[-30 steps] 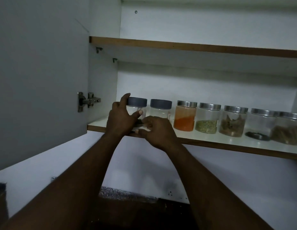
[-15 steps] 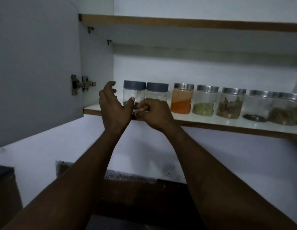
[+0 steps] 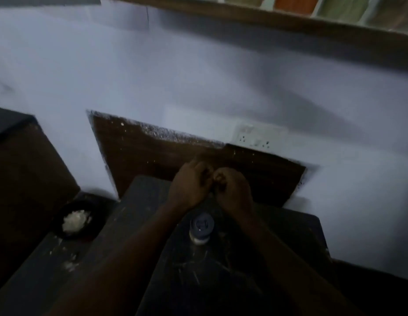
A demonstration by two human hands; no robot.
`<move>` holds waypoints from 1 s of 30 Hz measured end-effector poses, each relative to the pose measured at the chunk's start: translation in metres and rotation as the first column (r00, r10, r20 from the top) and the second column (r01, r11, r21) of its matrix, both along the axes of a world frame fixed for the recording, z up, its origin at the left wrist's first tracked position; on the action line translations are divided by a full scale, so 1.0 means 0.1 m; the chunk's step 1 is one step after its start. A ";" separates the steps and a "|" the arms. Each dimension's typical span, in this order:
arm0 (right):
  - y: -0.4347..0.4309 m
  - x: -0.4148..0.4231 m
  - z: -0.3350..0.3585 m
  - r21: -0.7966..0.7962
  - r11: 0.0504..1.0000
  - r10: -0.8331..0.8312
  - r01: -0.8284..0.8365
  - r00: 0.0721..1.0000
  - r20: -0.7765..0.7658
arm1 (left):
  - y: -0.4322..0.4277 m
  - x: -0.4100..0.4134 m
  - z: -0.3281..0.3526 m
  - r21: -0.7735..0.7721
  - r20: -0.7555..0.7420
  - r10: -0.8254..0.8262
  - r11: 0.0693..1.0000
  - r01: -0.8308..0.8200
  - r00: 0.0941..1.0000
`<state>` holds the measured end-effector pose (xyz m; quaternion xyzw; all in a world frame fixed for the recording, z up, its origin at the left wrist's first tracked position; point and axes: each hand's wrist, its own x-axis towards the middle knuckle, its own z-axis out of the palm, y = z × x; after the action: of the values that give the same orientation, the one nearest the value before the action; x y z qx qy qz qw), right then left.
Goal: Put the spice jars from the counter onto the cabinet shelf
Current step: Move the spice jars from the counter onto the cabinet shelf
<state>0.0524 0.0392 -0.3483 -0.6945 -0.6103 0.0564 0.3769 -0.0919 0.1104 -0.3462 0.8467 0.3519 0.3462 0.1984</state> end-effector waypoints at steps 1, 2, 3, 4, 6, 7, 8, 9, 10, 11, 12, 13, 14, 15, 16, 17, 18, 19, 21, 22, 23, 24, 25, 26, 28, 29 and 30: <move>-0.04 0.03 -0.20 -0.094 0.996 -0.009 0.011 1.000 0.017 | -0.06 -0.01 -0.21 -0.024 -0.048 -0.004 1.000 0.003 0.999; -0.08 0.07 -0.41 -0.184 0.982 -0.025 0.031 0.999 0.038 | -0.12 0.00 -0.45 -0.019 -0.096 -0.006 1.000 0.004 0.995; -0.12 0.08 -0.59 -0.264 0.963 -0.041 0.055 0.998 0.055 | -0.17 0.00 -0.68 -0.009 -0.155 -0.004 1.000 0.002 0.988; -0.17 0.09 -0.72 -0.341 0.938 -0.049 0.068 0.997 0.063 | -0.22 0.00 -0.85 -0.058 -0.225 -0.003 0.998 -0.010 0.974; -0.24 0.07 -0.99 -0.506 0.860 -0.049 0.069 0.997 0.053 | -0.29 0.00 -1.16 -0.318 -0.383 -0.006 0.940 -0.126 0.924; -0.27 0.06 -1.11 -0.576 0.815 -0.058 0.061 0.998 0.024 | -0.33 -0.01 -1.29 -0.429 -0.437 -0.013 0.882 -0.195 0.899; -0.31 0.04 -1.22 -0.634 0.773 -0.074 0.037 0.997 -0.033 | -0.36 -0.02 -1.41 -0.527 -0.441 -0.015 0.813 -0.246 0.897; -0.33 0.01 -1.33 -0.677 0.736 -0.097 0.005 0.990 -0.098 | -0.41 -0.02 -1.50 -0.616 -0.399 -0.005 0.742 -0.264 0.917; -0.36 -0.03 -1.43 -0.703 0.711 -0.114 -0.023 0.983 -0.147 | -0.44 -0.02 -1.56 -0.683 -0.339 0.014 0.684 -0.256 0.941; -0.37 -0.07 -1.52 -0.721 0.692 -0.123 -0.040 0.977 -0.173 | -0.48 -0.02 -1.60 -0.727 -0.287 0.027 0.645 -0.236 0.958; -0.38 -0.11 -1.61 -0.727 0.685 -0.129 -0.047 0.974 -0.185 | -0.50 -0.01 -1.63 -0.752 -0.252 0.031 0.623 -0.216 0.967; -0.38 -0.14 -1.68 -0.720 0.693 -0.138 -0.040 0.973 -0.186 | -0.52 -0.01 -1.66 -0.762 -0.232 0.033 0.614 -0.203 0.972; -0.38 -0.17 -1.74 -0.702 0.712 -0.146 -0.023 0.973 -0.180 | -0.53 -0.01 -1.68 -0.757 -0.228 0.038 0.621 -0.202 0.973; -0.38 -0.19 -1.78 -0.682 0.732 -0.152 0.000 0.975 -0.164 | -0.54 -0.02 -1.69 -0.743 -0.228 0.053 0.637 -0.208 0.972; -0.37 -0.20 -1.82 -0.668 0.744 -0.159 0.021 0.977 -0.146 | -0.56 -0.04 -1.69 -0.724 -0.226 0.073 0.655 -0.218 0.971; -0.38 -0.21 -1.84 -0.662 0.748 -0.163 0.038 0.978 -0.128 | -0.58 -0.06 -1.68 -0.701 -0.232 0.091 0.675 -0.231 0.969; -0.38 -0.21 -1.86 -0.658 0.751 -0.166 0.052 0.980 -0.113 | -0.60 -0.09 -1.66 -0.677 -0.242 0.104 0.694 -0.245 0.965; -0.38 -0.22 -1.86 -0.649 0.758 -0.172 0.066 0.980 -0.102 | -0.62 -0.12 -1.63 -0.658 -0.242 0.112 0.711 -0.247 0.964; -0.38 -0.23 -1.83 -0.612 0.787 -0.179 0.078 0.978 -0.106 | -0.68 -0.16 -1.56 -0.634 -0.220 0.114 0.738 -0.231 0.969; -0.38 -0.24 -1.80 -0.591 0.803 -0.180 0.076 0.976 -0.119 | -0.72 -0.18 -1.50 -0.618 -0.219 0.117 0.752 -0.230 0.969; -0.36 -0.25 -1.75 -0.567 0.820 -0.177 0.071 0.975 -0.134 | -0.75 -0.20 -1.44 -0.595 -0.222 0.121 0.770 -0.233 0.967; -0.34 -0.25 -1.69 -0.545 0.836 -0.173 0.067 0.974 -0.146 | -0.76 -0.21 -1.38 -0.574 -0.217 0.128 0.786 -0.232 0.968; -0.30 -0.24 -1.64 -0.521 0.851 -0.171 0.066 0.973 -0.155 | -0.75 -0.23 -1.33 -0.558 -0.201 0.140 0.797 -0.231 0.969; -0.26 -0.25 -1.55 -0.496 0.866 -0.167 0.063 0.971 -0.170 | -0.73 -0.27 -1.26 -0.548 -0.187 0.159 0.802 -0.237 0.969; -0.22 -0.25 -1.37 -0.432 0.901 -0.142 0.034 0.965 -0.221 | -0.67 -0.36 -1.09 -0.521 -0.186 0.191 0.813 -0.262 0.964; -0.19 -0.26 -1.27 -0.395 0.919 -0.122 0.015 0.961 -0.248 | -0.63 -0.40 -1.00 -0.497 -0.178 0.196 0.828 -0.260 0.964; -0.17 -0.27 -1.16 -0.354 0.935 -0.110 0.006 0.956 -0.272 | -0.59 -0.44 -0.90 -0.471 -0.160 0.197 0.846 -0.250 0.967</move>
<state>0.0249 0.0225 -0.4647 -0.7526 -0.5083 0.2528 0.3336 -0.1358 0.0515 -0.4364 0.7395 0.5338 0.2220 0.3449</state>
